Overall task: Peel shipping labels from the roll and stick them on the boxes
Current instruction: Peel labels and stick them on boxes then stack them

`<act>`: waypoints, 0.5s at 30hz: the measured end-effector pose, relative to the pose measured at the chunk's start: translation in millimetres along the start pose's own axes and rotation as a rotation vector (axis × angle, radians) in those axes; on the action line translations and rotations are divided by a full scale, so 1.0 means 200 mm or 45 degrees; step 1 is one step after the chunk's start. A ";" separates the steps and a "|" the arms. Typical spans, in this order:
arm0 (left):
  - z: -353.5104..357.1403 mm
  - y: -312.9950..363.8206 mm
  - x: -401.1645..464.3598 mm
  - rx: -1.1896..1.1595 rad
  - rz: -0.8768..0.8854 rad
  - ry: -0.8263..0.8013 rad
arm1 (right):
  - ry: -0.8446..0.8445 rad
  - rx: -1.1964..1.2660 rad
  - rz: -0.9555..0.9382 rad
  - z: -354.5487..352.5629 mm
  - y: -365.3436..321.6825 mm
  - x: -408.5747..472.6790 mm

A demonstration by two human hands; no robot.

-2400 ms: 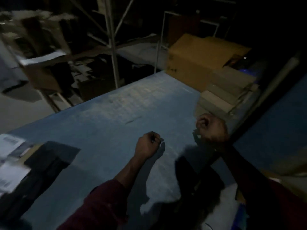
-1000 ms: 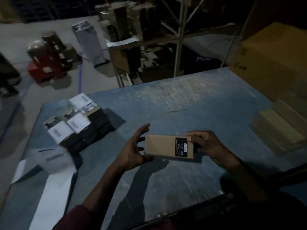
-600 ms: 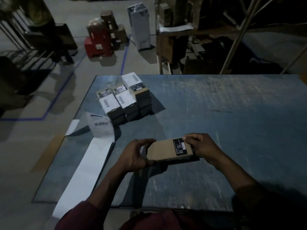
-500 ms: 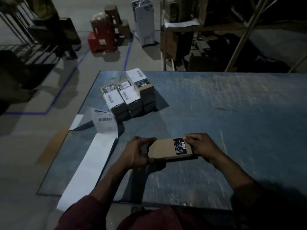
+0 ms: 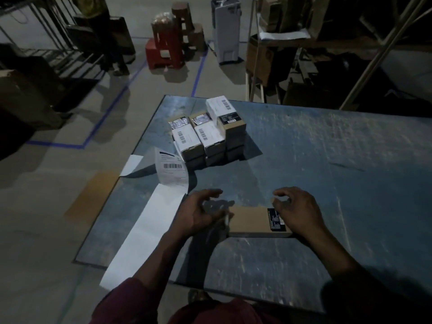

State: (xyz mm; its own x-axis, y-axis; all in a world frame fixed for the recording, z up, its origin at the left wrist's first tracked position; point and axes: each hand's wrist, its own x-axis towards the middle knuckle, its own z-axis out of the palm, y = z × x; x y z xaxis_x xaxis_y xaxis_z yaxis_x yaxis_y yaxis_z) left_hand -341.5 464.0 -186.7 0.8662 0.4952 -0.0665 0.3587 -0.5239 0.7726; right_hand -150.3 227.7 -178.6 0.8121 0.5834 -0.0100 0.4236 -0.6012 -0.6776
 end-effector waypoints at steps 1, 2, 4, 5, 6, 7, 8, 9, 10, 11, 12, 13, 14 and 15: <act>-0.06 -0.03 -0.01 -0.041 -0.048 0.122 | 0.000 -0.008 -0.052 0.03 -0.07 0.01; -0.12 -0.07 -0.02 -0.087 -0.121 0.240 | -0.006 -0.001 -0.100 0.06 -0.13 0.02; -0.24 -0.15 -0.04 -0.159 -0.282 0.454 | -0.033 0.059 -0.173 0.14 -0.27 0.05; -0.29 -0.20 -0.05 -0.180 -0.341 0.546 | -0.071 0.115 -0.181 0.19 -0.34 0.07; -0.34 -0.24 -0.04 -0.188 -0.394 0.619 | -0.133 0.179 -0.162 0.24 -0.42 0.08; -0.38 -0.28 -0.03 -0.186 -0.456 0.664 | -0.213 0.237 -0.125 0.30 -0.49 0.11; -0.42 -0.32 -0.01 -0.193 -0.527 0.677 | -0.292 0.276 -0.079 0.36 -0.55 0.13; -0.45 -0.34 0.01 -0.212 -0.589 0.660 | -0.359 0.313 -0.029 0.43 -0.60 0.16; -0.47 -0.36 0.03 -0.233 -0.629 0.625 | -0.421 0.344 0.025 0.49 -0.65 0.19; -0.48 -0.37 0.06 -0.247 -0.638 0.582 | -0.472 0.361 0.067 0.55 -0.70 0.22; -0.50 -0.37 0.10 -0.256 -0.621 0.525 | -0.513 0.367 0.101 0.60 -0.74 0.25; -0.51 -0.36 0.13 -0.240 -0.585 0.470 | -0.554 0.388 0.146 0.65 -0.78 0.28; -0.52 -0.36 0.15 -0.208 -0.551 0.425 | -0.588 0.424 0.203 0.69 -0.81 0.30; -0.54 -0.35 0.17 -0.185 -0.515 0.398 | -0.607 0.462 0.260 0.72 -0.84 0.31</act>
State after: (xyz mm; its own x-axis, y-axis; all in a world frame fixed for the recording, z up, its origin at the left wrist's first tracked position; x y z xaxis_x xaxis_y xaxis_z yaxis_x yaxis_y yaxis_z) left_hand -373.9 591.7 -174.7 0.5156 0.8325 -0.2028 0.5716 -0.1579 0.8052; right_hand -227.9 443.1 -171.4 0.5585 0.7061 -0.4354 0.0478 -0.5513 -0.8329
